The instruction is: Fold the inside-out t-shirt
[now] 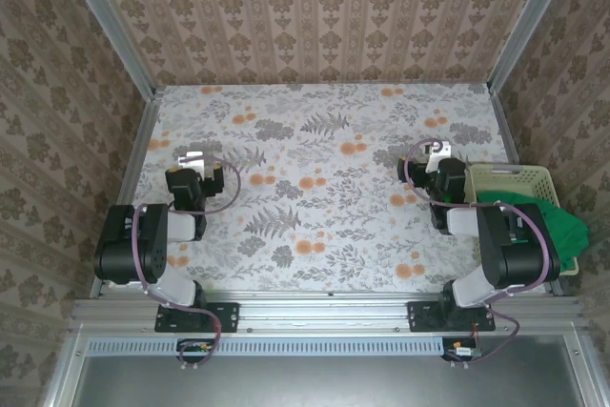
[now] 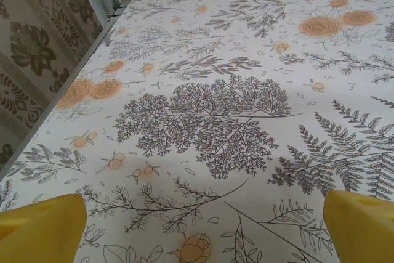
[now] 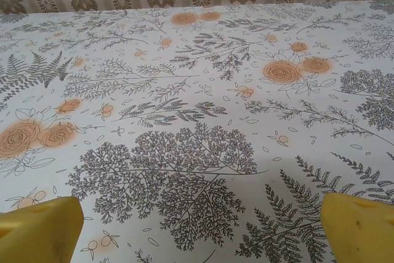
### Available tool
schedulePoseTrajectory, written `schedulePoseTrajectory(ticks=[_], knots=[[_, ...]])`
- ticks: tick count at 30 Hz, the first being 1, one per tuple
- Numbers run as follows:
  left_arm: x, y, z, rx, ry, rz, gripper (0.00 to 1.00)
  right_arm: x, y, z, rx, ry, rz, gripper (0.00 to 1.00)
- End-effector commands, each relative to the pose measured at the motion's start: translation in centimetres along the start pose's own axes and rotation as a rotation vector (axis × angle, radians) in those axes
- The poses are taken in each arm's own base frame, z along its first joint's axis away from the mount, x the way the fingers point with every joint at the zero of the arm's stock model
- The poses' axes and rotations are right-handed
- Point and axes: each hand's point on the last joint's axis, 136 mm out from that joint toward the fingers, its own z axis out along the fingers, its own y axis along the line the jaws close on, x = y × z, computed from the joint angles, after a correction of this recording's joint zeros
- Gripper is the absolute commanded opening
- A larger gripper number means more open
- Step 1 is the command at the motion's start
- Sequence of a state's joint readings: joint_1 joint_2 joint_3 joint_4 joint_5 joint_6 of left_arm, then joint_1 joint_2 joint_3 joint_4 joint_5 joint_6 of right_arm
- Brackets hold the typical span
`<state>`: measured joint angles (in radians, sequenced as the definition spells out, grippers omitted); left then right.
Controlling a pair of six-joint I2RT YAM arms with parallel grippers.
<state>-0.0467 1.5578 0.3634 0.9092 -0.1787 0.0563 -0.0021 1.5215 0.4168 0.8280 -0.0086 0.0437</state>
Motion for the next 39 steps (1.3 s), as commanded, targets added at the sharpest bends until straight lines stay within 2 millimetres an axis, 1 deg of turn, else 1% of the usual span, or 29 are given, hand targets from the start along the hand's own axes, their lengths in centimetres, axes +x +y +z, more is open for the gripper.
schedulePoseTrajectory(ticks=[1,37,39], knots=[[-1.50,-0.07,0.15,0.009,-0.037,-0.025,1.00,0.09,0.03,-0.01,-0.006,-0.010,-0.013,1.00],[-1.51,-0.01,0.16,0.008,-0.037,-0.025,1.00,0.08,0.05,-0.06,-0.007,-0.011,-0.011,1.00],[-1.84,0.06,-0.11,-0.003,-0.049,-0.021,1.00,0.05,0.06,-0.07,-0.008,-0.013,-0.012,1.00]])
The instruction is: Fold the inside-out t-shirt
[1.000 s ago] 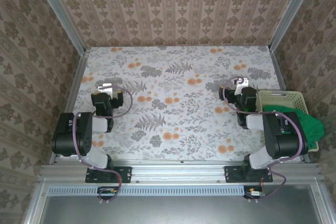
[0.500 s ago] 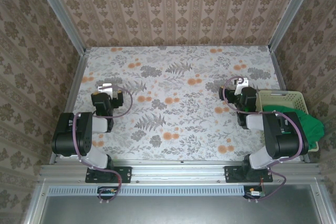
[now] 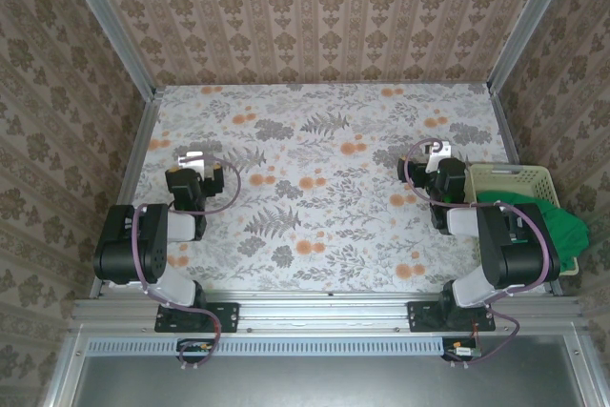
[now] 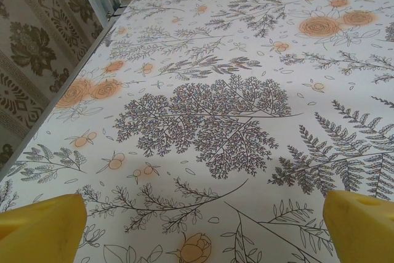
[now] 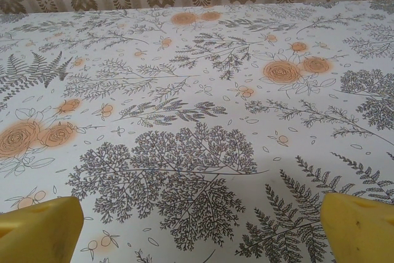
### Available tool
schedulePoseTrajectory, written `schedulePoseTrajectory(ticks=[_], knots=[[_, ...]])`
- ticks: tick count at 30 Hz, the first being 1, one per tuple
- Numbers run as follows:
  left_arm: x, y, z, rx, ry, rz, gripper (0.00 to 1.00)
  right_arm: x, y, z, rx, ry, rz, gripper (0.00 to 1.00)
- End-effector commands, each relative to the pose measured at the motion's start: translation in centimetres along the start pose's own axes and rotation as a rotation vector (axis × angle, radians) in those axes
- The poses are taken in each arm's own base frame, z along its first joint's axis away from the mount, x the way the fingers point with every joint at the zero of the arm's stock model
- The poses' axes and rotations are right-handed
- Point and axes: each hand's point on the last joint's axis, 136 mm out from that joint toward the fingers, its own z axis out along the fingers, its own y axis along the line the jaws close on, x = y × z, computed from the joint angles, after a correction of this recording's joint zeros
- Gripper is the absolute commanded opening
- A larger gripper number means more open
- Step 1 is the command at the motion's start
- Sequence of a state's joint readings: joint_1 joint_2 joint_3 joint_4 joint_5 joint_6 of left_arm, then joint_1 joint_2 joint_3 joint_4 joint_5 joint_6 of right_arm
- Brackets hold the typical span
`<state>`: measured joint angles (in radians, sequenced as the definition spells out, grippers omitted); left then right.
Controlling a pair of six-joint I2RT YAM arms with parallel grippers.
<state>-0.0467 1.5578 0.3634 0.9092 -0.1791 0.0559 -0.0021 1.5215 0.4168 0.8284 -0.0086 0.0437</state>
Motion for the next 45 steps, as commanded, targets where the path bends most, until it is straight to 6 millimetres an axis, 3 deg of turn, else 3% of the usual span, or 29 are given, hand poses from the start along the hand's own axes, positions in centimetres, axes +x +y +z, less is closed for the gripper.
schedulePoseTrajectory(ticks=[1,7,10,15,19,22,25,30,32,39,45], knots=[[-2.0,0.0,-0.4,-0.009,-0.054,-0.012,1.00,0.1,0.1,-0.1,-0.007,-0.014,-0.012,1.00],[-5.7,-2.1,-3.8,0.007,-0.111,0.109,1.00,-1.8,1.4,-1.8,-0.049,-0.015,-0.053,1.00],[-7.8,-3.4,-6.0,0.071,-0.123,0.089,1.00,-4.0,2.1,-3.4,-0.060,-0.005,-0.058,1.00],[-11.2,-4.0,-8.9,0.158,-0.114,-0.100,1.00,-8.1,2.7,-6.6,-0.078,0.013,0.046,1.00],[-11.2,-2.8,-10.0,0.123,-0.007,-0.302,1.00,-10.9,0.0,-9.8,0.087,0.026,0.310,1.00],[-9.5,-0.5,-11.1,-0.002,0.147,-0.487,1.00,-9.8,-2.9,-12.7,0.272,0.120,0.546,1.00],[-9.4,-0.7,-12.0,0.099,0.206,-0.509,1.00,-9.9,-2.3,-13.2,0.171,0.131,0.542,1.00],[-6.8,0.7,-11.8,0.092,0.229,-0.709,1.00,-8.9,-4.9,-15.6,0.320,0.235,0.528,1.00],[-5.9,1.1,-11.6,0.054,0.288,-0.717,1.00,-8.6,-6.8,-17.3,0.455,0.259,0.520,1.00],[-6.8,-2.5,-11.0,0.176,0.344,-0.613,1.00,-5.0,-13.6,-24.4,0.932,0.435,0.645,1.00],[-7.1,-6.0,-10.5,0.247,0.387,-0.493,1.00,-0.1,-16.2,-25.3,1.070,0.502,0.786,1.00]])
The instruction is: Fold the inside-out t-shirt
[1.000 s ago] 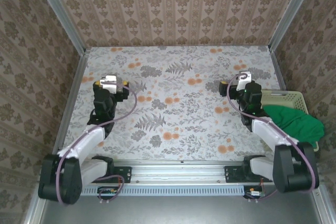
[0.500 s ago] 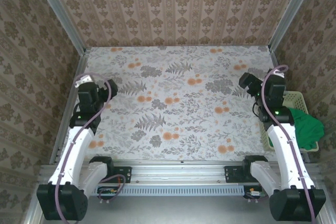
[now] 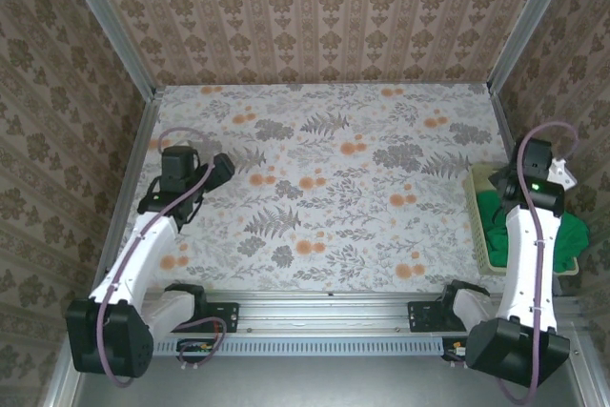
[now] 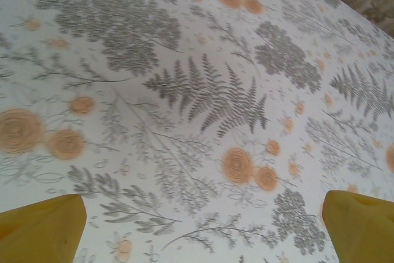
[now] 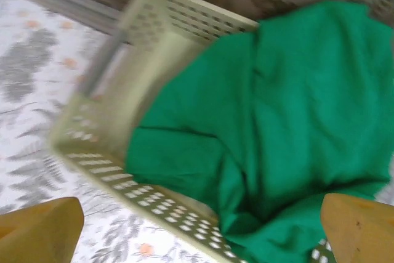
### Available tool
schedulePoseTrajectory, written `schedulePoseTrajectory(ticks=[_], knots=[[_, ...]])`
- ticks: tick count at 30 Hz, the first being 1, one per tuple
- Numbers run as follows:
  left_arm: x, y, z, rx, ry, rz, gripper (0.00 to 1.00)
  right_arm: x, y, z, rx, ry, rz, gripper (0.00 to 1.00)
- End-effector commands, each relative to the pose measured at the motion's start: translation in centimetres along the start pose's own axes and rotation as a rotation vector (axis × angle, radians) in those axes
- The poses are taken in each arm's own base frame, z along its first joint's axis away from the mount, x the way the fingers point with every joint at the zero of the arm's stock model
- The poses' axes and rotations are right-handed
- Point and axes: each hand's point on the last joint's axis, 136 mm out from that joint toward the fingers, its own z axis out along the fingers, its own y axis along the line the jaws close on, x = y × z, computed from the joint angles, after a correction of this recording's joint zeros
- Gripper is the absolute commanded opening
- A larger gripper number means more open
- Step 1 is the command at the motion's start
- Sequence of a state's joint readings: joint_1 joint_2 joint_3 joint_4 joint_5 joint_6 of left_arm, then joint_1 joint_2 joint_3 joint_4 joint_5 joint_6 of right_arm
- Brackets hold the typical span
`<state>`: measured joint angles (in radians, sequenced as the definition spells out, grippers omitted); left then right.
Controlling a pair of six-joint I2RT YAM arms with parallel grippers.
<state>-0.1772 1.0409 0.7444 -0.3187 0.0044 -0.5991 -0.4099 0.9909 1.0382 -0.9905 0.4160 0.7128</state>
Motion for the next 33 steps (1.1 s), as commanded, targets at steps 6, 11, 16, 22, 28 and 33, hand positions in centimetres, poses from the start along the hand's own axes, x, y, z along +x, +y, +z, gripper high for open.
schedulePoseTrajectory(ticks=[6,11,16,22,28,33], knots=[[0.5,-3.5,0.4,0.067,0.048,0.112,1.00,3.7,-4.8,6.0,0.228,0.153,0.094,1.00],[1.1,-4.1,0.7,0.083,0.056,0.124,1.00,5.1,-3.8,9.5,0.189,0.232,0.129,1.00],[1.0,-4.1,0.5,0.082,0.048,0.130,1.00,5.9,-3.2,12.3,0.219,0.284,0.131,1.00],[0.5,-4.1,0.1,0.074,0.023,0.135,1.00,7.8,-2.4,15.0,0.207,0.353,0.157,0.98],[0.2,-4.1,-0.2,0.068,0.012,0.133,1.00,8.5,-2.1,16.1,0.191,0.362,0.160,0.74],[-0.1,-3.9,-0.5,0.055,-0.006,0.131,1.00,8.3,-2.2,16.0,0.182,0.337,0.158,0.37]])
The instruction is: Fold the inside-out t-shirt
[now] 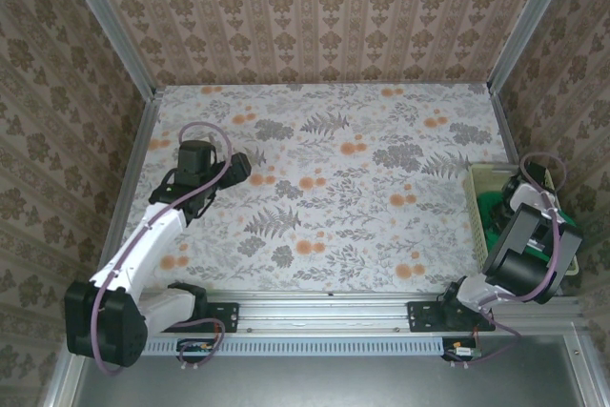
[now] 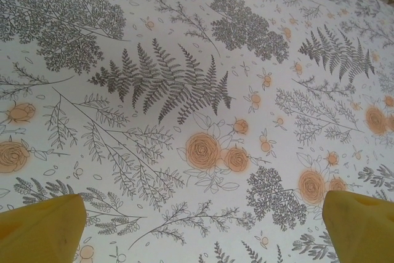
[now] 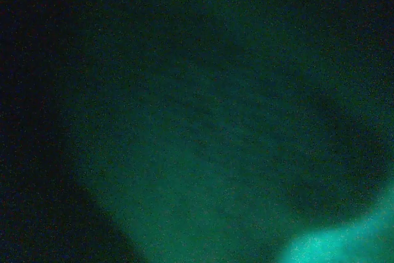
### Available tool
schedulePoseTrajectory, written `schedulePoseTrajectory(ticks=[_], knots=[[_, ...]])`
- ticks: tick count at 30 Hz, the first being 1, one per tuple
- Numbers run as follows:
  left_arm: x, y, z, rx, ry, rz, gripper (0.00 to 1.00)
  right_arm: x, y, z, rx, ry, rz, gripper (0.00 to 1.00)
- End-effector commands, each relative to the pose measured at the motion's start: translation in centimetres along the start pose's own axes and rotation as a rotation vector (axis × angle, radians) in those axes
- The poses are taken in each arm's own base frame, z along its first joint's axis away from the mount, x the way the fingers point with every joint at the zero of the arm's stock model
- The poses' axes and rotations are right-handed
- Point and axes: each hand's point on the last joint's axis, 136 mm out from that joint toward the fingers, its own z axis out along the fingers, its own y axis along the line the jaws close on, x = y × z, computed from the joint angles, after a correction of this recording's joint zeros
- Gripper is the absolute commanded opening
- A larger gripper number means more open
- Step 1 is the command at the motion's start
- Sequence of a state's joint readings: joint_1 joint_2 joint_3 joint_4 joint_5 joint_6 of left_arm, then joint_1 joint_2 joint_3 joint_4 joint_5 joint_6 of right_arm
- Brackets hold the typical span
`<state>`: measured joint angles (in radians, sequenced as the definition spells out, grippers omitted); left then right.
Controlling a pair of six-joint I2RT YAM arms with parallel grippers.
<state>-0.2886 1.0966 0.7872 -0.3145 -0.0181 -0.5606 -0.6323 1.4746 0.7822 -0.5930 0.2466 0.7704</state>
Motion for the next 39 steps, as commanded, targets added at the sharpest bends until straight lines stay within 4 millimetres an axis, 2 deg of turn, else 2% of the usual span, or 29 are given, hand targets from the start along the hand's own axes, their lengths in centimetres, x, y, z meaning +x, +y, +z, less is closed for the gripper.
schedulePoseTrajectory(ticks=[1,4,7,13,18,23,26,30,35,37,39], knots=[[-1.3,-0.5,-1.2,0.001,-0.048,0.021,1.00,-0.1,0.0,-0.1,-0.023,-0.012,0.013,0.29],[-1.5,-0.5,-1.3,0.000,-0.053,0.020,1.00,-0.4,-0.1,-0.8,-0.030,-0.036,0.019,0.11],[-1.6,-0.6,-1.4,0.004,-0.055,0.023,1.00,-0.9,-0.3,-1.6,-0.036,-0.062,0.021,0.00],[-1.8,-0.9,-1.6,0.014,-0.057,0.028,1.00,-2.7,-1.1,-5.4,-0.063,-0.175,0.021,0.00],[-2.3,-1.0,-2.1,0.015,-0.072,0.037,1.00,-4.2,-0.9,-10.5,-0.145,-0.283,0.020,0.00],[-2.6,-1.0,-2.5,0.019,-0.084,0.040,1.00,-5.5,-0.1,-17.4,-0.217,-0.417,-0.015,0.00],[-2.6,-0.9,-2.5,0.018,-0.083,0.040,1.00,-6.2,0.8,-22.6,-0.270,-0.525,-0.051,0.00],[-2.7,-0.9,-2.6,0.024,-0.087,0.035,1.00,-6.0,3.0,-29.8,-0.403,-0.639,-0.142,0.00],[-2.8,-0.9,-2.7,0.032,-0.093,0.029,1.00,-3.6,7.0,-38.3,-0.615,-0.737,-0.324,0.00],[-2.8,-0.9,-2.7,0.034,-0.093,0.028,1.00,-1.8,8.7,-41.6,-0.699,-0.771,-0.419,0.00],[-2.8,-0.8,-2.9,0.033,-0.096,0.026,1.00,1.0,10.9,-45.3,-0.799,-0.808,-0.549,0.00]])
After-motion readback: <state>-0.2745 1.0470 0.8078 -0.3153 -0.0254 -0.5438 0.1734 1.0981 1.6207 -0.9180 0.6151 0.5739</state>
